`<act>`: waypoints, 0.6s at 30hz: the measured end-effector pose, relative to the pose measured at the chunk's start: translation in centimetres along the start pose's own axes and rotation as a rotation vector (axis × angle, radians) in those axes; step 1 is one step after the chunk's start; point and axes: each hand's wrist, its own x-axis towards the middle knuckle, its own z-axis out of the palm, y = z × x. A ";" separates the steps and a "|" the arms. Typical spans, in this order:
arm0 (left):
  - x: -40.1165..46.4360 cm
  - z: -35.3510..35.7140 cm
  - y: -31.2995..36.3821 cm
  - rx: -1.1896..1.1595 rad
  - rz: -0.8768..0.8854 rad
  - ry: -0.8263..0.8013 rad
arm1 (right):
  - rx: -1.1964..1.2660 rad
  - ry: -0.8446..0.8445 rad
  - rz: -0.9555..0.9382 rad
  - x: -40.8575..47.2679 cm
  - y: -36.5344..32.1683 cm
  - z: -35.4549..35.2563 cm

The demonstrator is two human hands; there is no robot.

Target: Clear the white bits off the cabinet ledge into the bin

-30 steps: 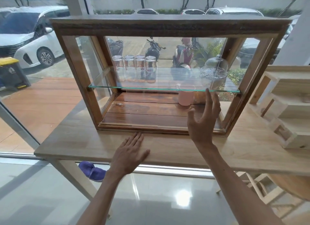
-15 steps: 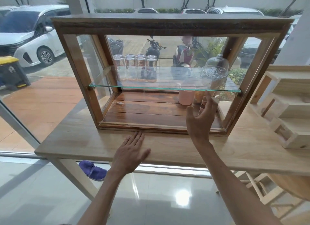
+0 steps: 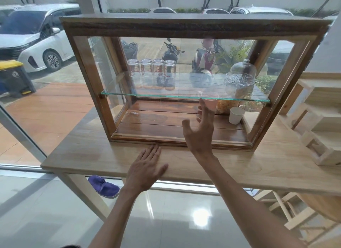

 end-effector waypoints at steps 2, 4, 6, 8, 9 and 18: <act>0.0 0.0 0.0 -0.002 -0.002 -0.002 | 0.002 -0.031 -0.001 -0.1 -0.2 0.4; 0.1 -0.1 0.0 0.000 0.001 -0.008 | -0.013 -0.089 0.002 -0.1 -0.1 0.6; 0.0 -0.1 0.1 0.001 -0.001 -0.011 | -0.047 -0.140 -0.012 -0.2 0.0 0.9; 0.0 -0.1 0.0 -0.003 -0.007 -0.016 | -0.055 -0.172 -0.030 -0.2 0.0 1.1; 0.0 -0.1 0.0 -0.002 -0.007 -0.020 | -0.057 -0.177 -0.033 -0.2 -0.1 1.2; 0.1 -0.2 0.3 0.000 0.000 -0.042 | -0.029 -0.216 -0.042 -0.1 -0.1 1.6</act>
